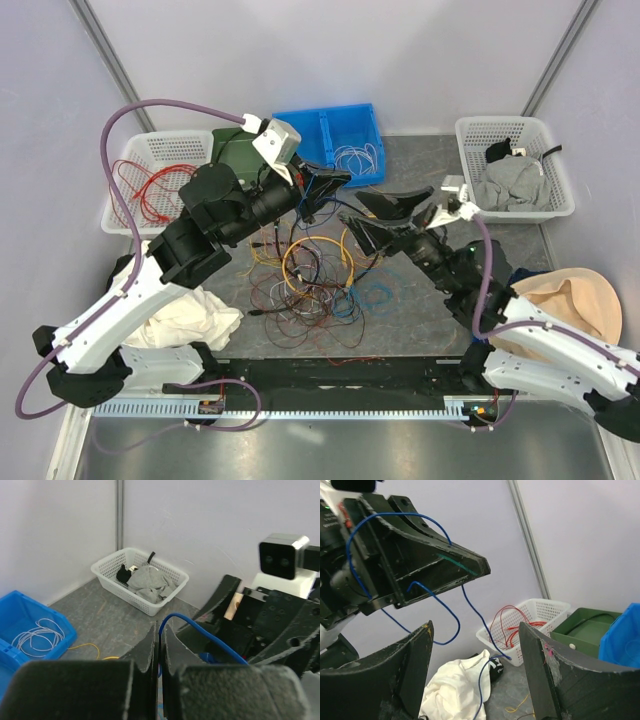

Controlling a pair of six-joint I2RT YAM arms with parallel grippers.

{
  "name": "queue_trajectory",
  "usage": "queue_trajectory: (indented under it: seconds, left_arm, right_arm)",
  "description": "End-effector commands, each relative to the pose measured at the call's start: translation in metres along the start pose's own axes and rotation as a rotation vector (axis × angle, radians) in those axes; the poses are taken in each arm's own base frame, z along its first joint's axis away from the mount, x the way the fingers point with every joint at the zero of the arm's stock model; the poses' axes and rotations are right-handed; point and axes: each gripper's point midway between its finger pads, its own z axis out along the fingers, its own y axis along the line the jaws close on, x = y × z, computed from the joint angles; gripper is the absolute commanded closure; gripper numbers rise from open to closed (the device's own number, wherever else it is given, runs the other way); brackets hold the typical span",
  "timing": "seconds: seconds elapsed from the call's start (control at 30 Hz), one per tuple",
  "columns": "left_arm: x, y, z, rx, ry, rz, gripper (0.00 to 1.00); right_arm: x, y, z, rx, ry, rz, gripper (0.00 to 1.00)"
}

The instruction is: Untangle the cables

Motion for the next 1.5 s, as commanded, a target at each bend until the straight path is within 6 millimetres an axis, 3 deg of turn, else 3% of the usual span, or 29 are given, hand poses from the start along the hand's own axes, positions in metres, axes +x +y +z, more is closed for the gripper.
queue_trajectory:
  seconds: [0.0,0.23,0.27,0.3,0.33,0.4,0.43,0.57,0.63,0.67,0.7,0.73,0.77,0.8,0.83,1.0,1.1,1.23,1.3,1.33,1.47]
  left_arm:
    - [-0.002,-0.012,-0.007,0.054,-0.009,-0.039,0.98]
    - [0.004,-0.01,-0.012,0.048,-0.001,-0.034,0.98]
    - [0.005,-0.011,-0.012,0.049,0.001,-0.034,0.98]
    - [0.005,-0.01,-0.013,0.049,-0.001,-0.034,0.98]
    - [0.007,-0.01,-0.013,0.049,0.002,-0.034,0.98]
    - [0.007,-0.01,-0.015,0.049,0.002,-0.034,0.98]
    - [0.01,-0.009,-0.015,0.043,0.007,-0.036,0.98]
    - [0.018,-0.004,-0.021,0.019,0.016,-0.038,0.98]
    - [0.026,0.004,-0.023,-0.021,0.029,-0.039,0.92]
    - [0.03,0.006,-0.025,-0.035,0.038,-0.037,0.71]
    - [0.03,0.012,-0.03,-0.067,0.034,-0.035,0.6]
    - [0.043,0.019,-0.033,-0.103,0.066,-0.036,0.49]
    - [0.049,0.025,-0.038,-0.138,0.081,-0.039,0.31]
    - [0.05,0.039,-0.046,-0.218,0.074,-0.04,0.01]
    - [0.063,0.048,-0.051,-0.272,0.098,-0.053,0.0]
    - [0.101,0.097,-0.092,-0.582,0.151,-0.085,0.0]
    - [0.119,0.112,-0.114,-0.699,0.173,-0.126,0.0]
    - [0.146,0.118,-0.134,-0.771,0.204,-0.204,0.0]
    - [0.154,0.12,-0.146,-0.802,0.213,-0.23,0.0]
    - [0.163,0.121,-0.15,-0.818,0.216,-0.26,0.0]
    - [0.176,0.123,-0.172,-0.853,0.196,-0.319,0.0]
  right_arm:
    - [-0.015,0.018,0.025,-0.073,-0.058,0.011,0.24]
    - [0.003,0.017,0.05,-0.085,-0.032,0.018,0.26]
    - [0.005,0.016,0.052,-0.084,-0.028,0.016,0.3]
    - [0.006,0.016,0.053,-0.086,-0.028,0.014,0.35]
    - [0.008,0.014,0.057,-0.081,-0.024,0.01,0.47]
    - [0.011,0.01,0.058,-0.062,-0.016,0.003,0.62]
    - [0.013,0.008,0.058,-0.051,-0.013,0.003,0.74]
    - [0.01,0.0,0.052,-0.011,-0.022,-0.016,1.0]
    - [0.005,-0.002,0.046,0.006,-0.02,-0.028,1.0]
    - [0.002,-0.002,0.044,0.016,-0.017,-0.031,1.0]
    - [0.007,-0.011,0.041,0.063,0.015,-0.042,1.0]
    - [-0.003,-0.01,0.038,0.076,0.007,-0.052,1.0]
    - [-0.005,-0.014,0.036,0.103,0.018,-0.063,1.0]
    - [0.001,-0.023,0.031,0.148,0.063,-0.079,1.0]
    - [-0.011,-0.028,0.029,0.196,0.044,-0.089,1.0]
    - [-0.013,-0.055,0.022,0.354,0.091,-0.161,1.0]
    - [-0.014,-0.065,0.027,0.413,0.096,-0.185,1.0]
    - [-0.002,-0.087,0.046,0.5,0.126,-0.223,1.0]
    - [0.004,-0.107,0.054,0.548,0.14,-0.23,1.0]
    - [0.016,-0.119,0.065,0.566,0.159,-0.216,1.0]
    - [0.034,-0.177,0.094,0.647,0.183,-0.207,1.0]
